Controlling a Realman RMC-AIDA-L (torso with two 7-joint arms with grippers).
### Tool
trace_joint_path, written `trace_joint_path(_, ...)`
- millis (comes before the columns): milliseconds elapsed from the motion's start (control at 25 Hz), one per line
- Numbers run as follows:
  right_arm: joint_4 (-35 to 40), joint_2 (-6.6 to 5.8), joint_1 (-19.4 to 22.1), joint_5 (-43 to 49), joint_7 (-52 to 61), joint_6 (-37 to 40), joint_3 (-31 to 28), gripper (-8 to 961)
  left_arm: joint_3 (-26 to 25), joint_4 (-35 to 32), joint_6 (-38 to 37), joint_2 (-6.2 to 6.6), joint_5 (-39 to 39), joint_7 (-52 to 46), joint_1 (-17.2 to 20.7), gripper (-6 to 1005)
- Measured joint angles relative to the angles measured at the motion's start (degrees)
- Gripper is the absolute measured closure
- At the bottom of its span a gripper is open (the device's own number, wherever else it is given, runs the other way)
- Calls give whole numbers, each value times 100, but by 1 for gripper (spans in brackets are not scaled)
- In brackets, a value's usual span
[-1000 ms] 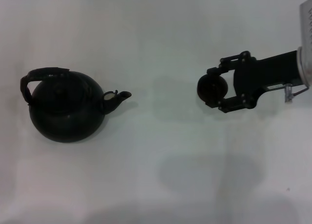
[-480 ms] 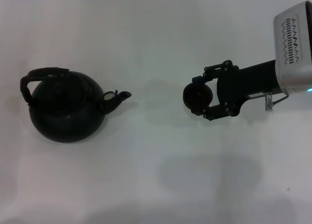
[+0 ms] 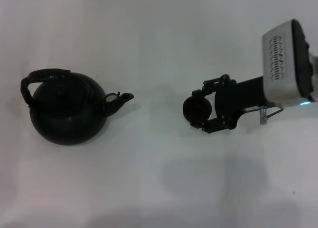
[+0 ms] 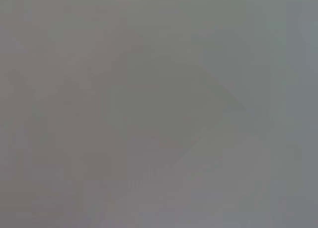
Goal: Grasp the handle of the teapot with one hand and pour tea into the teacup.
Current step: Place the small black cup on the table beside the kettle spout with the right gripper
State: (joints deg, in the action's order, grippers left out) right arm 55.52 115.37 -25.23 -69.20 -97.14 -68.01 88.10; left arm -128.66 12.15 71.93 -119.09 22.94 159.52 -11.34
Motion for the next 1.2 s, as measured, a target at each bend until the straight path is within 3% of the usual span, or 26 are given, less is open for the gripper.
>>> trace_joint_path(1200, -327, 3, -17, -225, -31, 478, 454, 177, -1, -38, 14, 0, 61, 26, -70, 268)
